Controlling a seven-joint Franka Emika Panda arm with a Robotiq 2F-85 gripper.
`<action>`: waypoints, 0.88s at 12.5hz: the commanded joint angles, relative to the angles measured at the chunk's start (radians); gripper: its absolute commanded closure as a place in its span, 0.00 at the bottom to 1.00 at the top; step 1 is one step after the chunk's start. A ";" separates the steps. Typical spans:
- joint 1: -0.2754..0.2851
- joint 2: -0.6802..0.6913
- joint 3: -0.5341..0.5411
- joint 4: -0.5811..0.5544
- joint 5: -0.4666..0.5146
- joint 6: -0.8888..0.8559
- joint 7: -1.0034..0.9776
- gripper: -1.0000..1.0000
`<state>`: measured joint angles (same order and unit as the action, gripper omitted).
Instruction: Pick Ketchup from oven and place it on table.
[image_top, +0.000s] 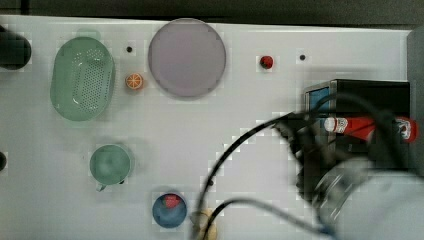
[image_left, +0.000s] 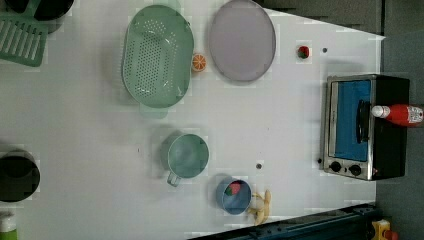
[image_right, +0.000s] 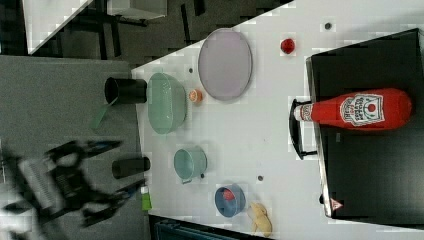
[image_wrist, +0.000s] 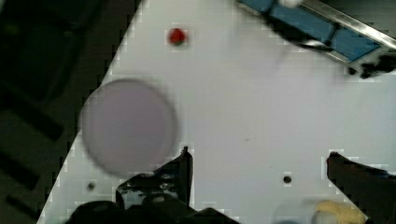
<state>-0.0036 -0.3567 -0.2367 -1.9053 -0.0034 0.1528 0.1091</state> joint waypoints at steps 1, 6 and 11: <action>-0.047 0.131 -0.128 -0.038 -0.006 0.060 0.015 0.00; -0.051 0.313 -0.304 -0.006 -0.005 0.237 0.014 0.00; -0.068 0.546 -0.382 0.103 0.003 0.359 0.013 0.00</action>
<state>-0.0703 0.1711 -0.6289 -1.8584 0.0022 0.4612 0.1094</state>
